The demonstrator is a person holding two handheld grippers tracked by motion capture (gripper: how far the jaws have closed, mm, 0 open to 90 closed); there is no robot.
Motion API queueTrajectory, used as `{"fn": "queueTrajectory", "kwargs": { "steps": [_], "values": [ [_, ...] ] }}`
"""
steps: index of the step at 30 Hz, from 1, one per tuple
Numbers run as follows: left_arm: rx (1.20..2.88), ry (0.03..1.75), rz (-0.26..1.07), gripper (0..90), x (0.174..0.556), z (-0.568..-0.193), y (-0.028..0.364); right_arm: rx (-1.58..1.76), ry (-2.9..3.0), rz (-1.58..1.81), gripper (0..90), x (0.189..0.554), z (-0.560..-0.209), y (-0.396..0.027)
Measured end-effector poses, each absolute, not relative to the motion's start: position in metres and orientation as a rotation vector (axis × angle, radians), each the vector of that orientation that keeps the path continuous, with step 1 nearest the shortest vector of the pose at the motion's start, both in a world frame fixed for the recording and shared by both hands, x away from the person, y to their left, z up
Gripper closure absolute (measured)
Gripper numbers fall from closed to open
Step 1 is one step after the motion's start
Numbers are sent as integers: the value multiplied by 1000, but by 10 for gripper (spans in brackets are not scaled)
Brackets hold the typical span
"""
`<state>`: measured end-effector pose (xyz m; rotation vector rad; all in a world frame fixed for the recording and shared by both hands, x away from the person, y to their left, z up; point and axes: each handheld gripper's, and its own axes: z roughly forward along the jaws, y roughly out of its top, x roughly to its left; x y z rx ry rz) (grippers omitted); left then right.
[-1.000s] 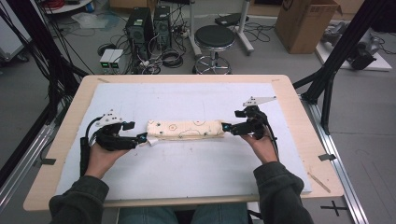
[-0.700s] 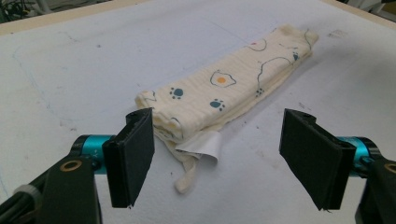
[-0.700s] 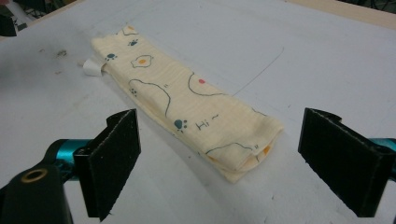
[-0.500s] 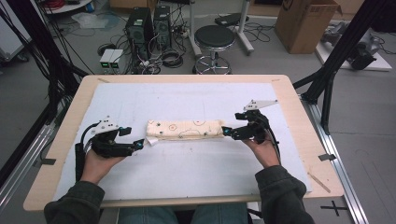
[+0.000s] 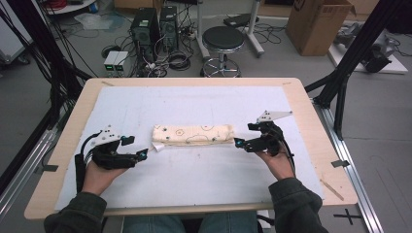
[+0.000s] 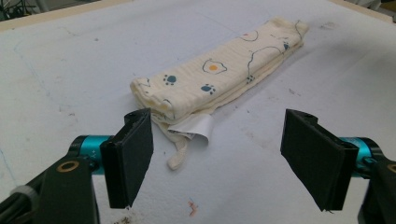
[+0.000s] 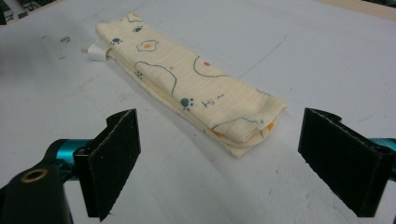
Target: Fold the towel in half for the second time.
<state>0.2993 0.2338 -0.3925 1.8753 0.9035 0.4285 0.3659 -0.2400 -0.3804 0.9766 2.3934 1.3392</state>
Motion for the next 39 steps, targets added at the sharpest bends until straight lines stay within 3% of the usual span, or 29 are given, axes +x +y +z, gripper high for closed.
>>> {"fn": "queueTrajectory", "kwargs": {
  "steps": [39],
  "values": [
    [1910, 903, 463, 245, 257, -411, 247, 1021, 2355, 1332, 120, 321, -411, -273]
  ]
}}
